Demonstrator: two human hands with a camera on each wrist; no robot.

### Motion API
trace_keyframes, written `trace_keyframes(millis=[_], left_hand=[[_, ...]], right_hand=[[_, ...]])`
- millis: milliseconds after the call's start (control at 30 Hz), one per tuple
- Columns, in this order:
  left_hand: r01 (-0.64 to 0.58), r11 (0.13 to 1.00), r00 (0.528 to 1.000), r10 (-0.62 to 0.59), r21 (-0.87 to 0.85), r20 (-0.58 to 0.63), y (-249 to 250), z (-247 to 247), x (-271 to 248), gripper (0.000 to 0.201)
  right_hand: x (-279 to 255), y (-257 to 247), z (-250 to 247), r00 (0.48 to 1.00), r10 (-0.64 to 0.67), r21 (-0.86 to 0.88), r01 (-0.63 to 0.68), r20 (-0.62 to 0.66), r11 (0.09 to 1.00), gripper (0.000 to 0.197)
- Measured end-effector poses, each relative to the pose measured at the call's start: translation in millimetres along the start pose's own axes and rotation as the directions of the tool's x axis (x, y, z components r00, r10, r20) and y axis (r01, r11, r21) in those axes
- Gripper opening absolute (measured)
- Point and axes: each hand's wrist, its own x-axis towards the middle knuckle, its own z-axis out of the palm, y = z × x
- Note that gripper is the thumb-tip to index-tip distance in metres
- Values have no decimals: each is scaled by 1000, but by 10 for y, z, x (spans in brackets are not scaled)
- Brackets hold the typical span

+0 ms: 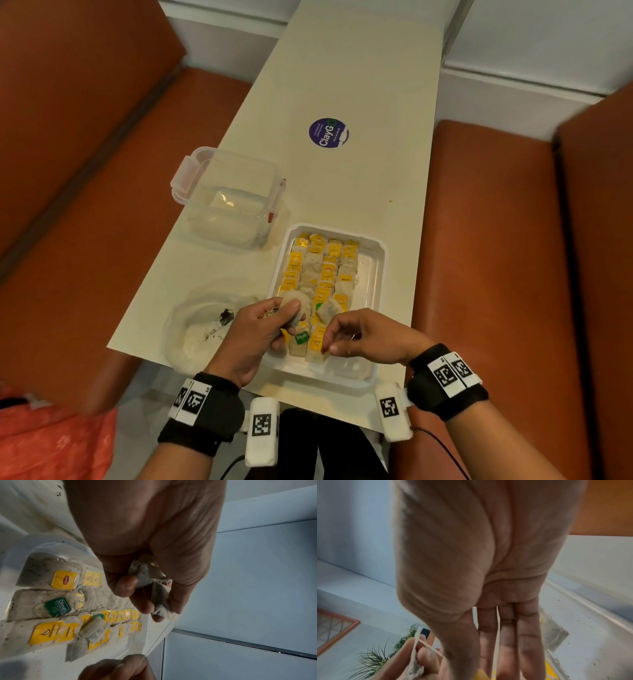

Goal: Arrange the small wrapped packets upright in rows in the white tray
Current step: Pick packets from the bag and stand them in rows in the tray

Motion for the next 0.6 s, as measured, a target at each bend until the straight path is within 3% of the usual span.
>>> trace_keyframes(millis=[167, 300, 433, 533, 600], left_hand=[[2, 1000, 999, -3, -13, -43, -28, -12, 35, 28], [-6, 984, 998, 17, 177, -62, -110, 3, 29, 21], [-10, 968, 1000, 11, 252, -5, -240, 103, -16, 18], [13, 973, 999, -21, 231, 32, -259, 195, -52, 28], [20, 976, 997, -35, 216, 64, -247, 226, -60, 23]], right_hand=[[22, -17, 21, 1000, 19, 147, -20, 5, 989, 9], [19, -82, 67, 983, 19, 357, 49, -182, 933, 15], [117, -132, 171, 906, 125, 455, 81, -404, 887, 24], [174, -105, 248, 856, 186, 520, 109, -482, 847, 22], [175, -81, 277, 832, 197, 522, 125, -518, 844, 23]])
